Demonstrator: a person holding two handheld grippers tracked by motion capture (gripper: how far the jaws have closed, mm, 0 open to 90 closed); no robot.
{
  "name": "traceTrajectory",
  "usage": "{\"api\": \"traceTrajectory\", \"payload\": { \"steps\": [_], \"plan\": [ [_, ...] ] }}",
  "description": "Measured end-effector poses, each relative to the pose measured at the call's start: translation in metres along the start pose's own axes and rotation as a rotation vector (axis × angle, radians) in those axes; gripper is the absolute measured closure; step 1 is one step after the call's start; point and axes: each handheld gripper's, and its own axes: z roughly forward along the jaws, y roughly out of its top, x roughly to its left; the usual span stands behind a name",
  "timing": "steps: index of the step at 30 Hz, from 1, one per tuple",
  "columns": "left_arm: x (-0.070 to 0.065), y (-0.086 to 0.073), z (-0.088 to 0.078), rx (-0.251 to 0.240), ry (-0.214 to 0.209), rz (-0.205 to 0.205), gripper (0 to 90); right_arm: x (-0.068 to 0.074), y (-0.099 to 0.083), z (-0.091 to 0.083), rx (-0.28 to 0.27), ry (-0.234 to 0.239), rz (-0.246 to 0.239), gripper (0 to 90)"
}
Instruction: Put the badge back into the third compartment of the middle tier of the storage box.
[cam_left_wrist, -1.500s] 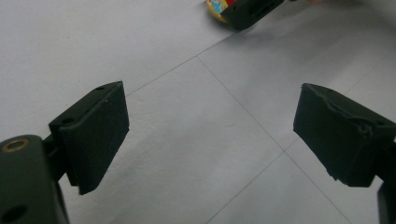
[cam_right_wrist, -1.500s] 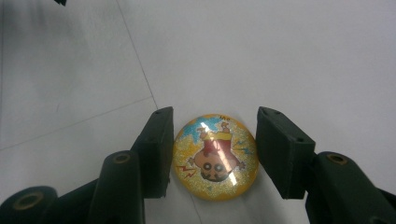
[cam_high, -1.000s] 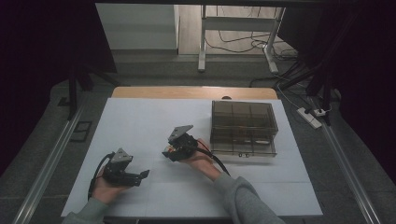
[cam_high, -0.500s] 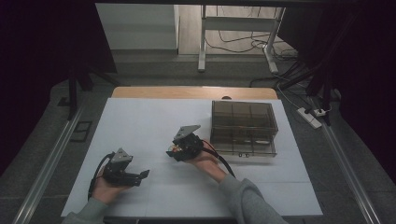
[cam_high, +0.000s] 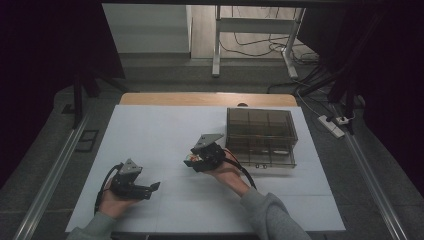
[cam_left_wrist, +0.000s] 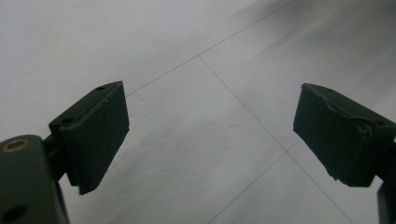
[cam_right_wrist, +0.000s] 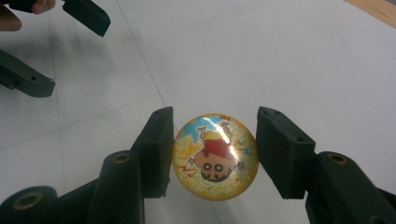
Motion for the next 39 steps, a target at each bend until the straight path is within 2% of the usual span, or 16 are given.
{"api": "traceTrajectory", "payload": {
  "steps": [20,39],
  "plan": [
    [0.001,0.000,0.000,-0.003,-0.002,-0.008,10.9,-0.003,-0.009,-0.030,-0.029,-0.030,0.000,47.2],
    [0.002,0.000,0.000,-0.005,-0.003,-0.010,10.9,-0.010,-0.023,-0.070,-0.054,-0.080,0.008,47.2]
  ]
}}
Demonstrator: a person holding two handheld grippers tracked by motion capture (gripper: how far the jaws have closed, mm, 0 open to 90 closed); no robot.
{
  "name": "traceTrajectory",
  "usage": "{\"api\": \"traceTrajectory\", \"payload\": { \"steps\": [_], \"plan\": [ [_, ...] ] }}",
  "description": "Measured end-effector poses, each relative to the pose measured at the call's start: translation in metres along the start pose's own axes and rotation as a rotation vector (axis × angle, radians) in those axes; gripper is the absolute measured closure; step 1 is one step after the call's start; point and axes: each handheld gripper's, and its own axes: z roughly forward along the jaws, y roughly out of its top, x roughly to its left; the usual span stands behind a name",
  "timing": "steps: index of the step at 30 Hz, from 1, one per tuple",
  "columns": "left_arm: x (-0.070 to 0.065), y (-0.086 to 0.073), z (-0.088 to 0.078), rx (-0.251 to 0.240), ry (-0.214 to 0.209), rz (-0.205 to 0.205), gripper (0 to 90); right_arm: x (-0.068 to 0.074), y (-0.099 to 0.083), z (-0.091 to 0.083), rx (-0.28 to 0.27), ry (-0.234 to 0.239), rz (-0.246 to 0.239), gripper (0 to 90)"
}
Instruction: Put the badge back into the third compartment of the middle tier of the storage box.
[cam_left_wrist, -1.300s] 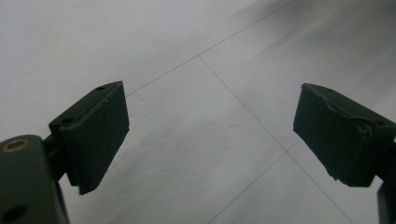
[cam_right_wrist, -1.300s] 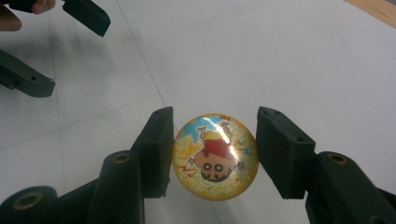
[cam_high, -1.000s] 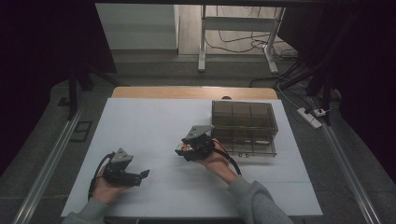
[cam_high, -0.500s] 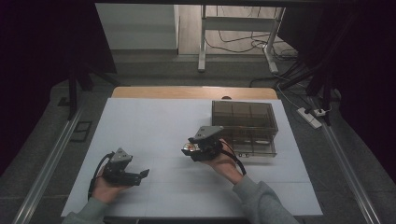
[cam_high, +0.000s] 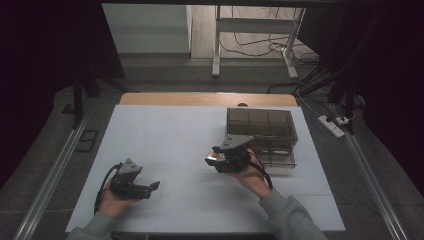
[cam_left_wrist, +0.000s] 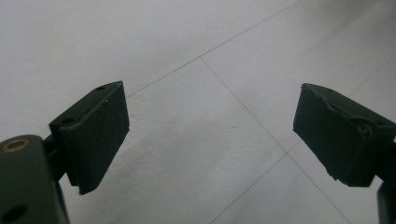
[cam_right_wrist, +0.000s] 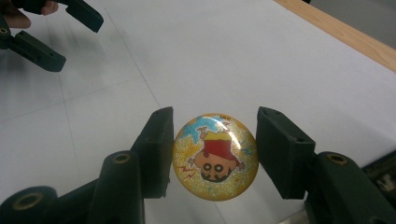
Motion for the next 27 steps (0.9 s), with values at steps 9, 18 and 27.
{"api": "traceTrajectory", "payload": {
  "steps": [9,18,27],
  "plan": [
    [0.000,0.000,0.000,-0.001,-0.002,0.001,10.9,-0.005,-0.007,-0.015,-0.001,-0.025,0.013,47.2],
    [0.000,0.000,0.000,-0.002,-0.003,0.003,10.9,-0.011,-0.014,-0.030,-0.010,-0.050,0.029,47.1],
    [0.000,0.000,0.000,-0.001,-0.003,0.000,10.9,-0.017,-0.021,-0.046,-0.018,-0.079,0.044,47.1]
  ]
}}
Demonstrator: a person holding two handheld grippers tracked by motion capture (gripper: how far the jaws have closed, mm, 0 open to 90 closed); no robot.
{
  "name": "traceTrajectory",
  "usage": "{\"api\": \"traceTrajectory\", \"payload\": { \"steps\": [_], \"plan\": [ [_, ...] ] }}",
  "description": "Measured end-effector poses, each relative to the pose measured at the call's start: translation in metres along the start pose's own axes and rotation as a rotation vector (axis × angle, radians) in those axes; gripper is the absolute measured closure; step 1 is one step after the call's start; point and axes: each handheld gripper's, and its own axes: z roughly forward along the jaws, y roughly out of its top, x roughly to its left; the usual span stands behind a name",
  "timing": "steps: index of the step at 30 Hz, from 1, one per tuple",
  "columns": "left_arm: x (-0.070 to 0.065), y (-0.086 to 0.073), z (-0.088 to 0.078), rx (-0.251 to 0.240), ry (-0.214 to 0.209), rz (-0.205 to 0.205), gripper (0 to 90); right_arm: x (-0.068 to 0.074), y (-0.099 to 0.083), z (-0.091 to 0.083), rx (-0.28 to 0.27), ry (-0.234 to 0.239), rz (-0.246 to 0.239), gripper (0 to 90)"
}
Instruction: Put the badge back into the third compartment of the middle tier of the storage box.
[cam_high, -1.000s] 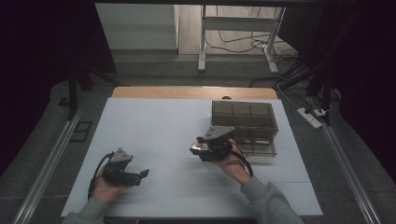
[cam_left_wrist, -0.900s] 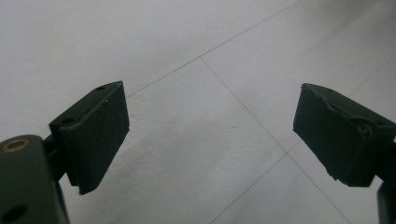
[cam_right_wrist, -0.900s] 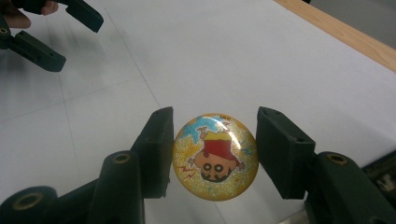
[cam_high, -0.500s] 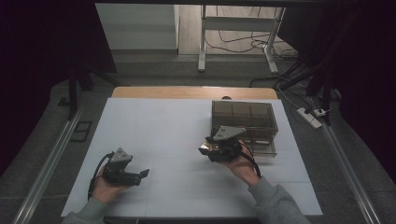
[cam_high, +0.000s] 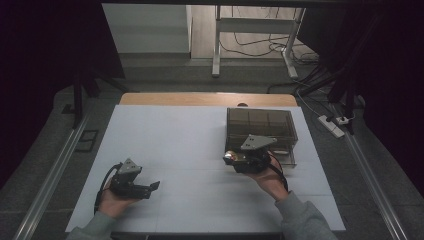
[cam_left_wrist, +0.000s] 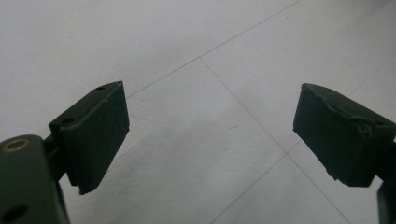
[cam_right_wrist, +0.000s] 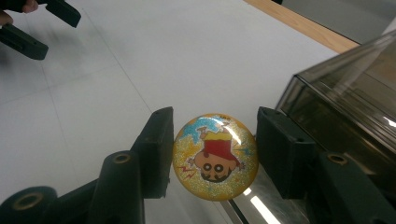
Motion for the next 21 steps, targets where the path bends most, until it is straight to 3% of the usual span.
{"api": "traceTrajectory", "payload": {
  "steps": [21],
  "plan": [
    [0.000,0.000,0.000,-0.001,-0.001,-0.002,10.9,-0.028,-0.025,-0.043,-0.012,-0.107,0.076,47.2]
  ]
}}
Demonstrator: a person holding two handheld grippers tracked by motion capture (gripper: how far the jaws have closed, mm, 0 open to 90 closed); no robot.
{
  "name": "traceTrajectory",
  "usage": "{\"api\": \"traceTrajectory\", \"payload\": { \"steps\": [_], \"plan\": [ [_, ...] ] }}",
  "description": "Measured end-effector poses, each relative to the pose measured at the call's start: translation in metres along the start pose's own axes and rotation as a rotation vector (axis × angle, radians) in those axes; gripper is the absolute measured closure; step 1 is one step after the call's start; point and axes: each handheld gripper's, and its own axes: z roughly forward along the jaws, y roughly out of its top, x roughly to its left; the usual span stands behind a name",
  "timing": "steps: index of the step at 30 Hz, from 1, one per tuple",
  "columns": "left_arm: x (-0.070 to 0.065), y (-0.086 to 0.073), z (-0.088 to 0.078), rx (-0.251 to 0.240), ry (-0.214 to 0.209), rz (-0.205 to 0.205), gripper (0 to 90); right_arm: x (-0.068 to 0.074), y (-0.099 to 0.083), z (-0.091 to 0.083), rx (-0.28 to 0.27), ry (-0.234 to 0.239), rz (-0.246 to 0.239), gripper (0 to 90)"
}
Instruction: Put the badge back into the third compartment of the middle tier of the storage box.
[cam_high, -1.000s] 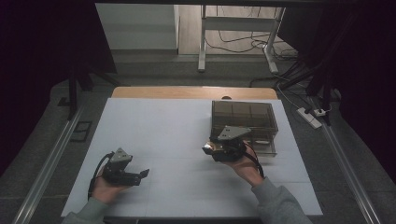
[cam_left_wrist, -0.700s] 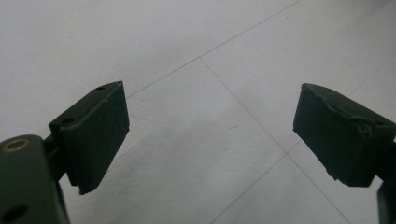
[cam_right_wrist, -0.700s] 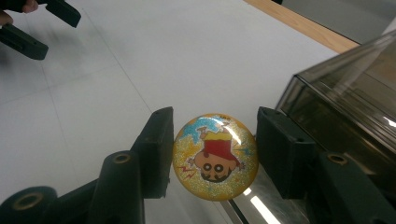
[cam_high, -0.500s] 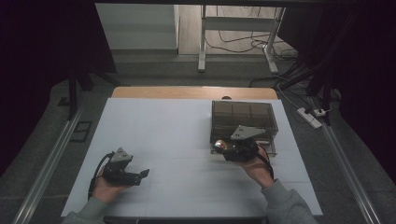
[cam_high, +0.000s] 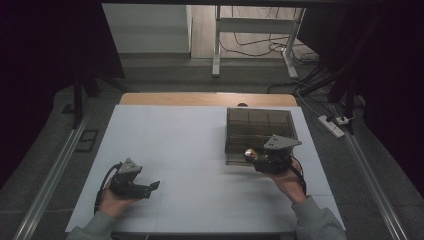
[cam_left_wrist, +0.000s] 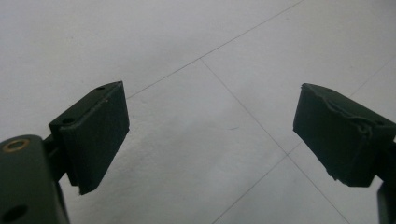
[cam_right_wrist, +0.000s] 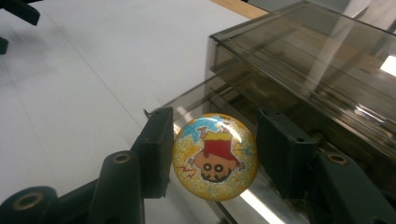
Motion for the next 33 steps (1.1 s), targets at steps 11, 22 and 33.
{"api": "traceTrajectory", "payload": {
  "steps": [11,22,33],
  "plan": [
    [0.000,0.000,0.000,0.000,0.001,0.001,10.9,-0.017,-0.008,-0.017,-0.012,-0.052,0.033,47.2],
    [0.000,0.000,0.000,0.000,0.001,0.001,11.0,-0.041,-0.018,-0.034,0.003,-0.152,0.059,47.1],
    [0.000,0.000,0.000,0.002,0.001,0.003,11.0,-0.057,-0.033,-0.036,0.069,-0.207,0.104,47.0]
  ]
}}
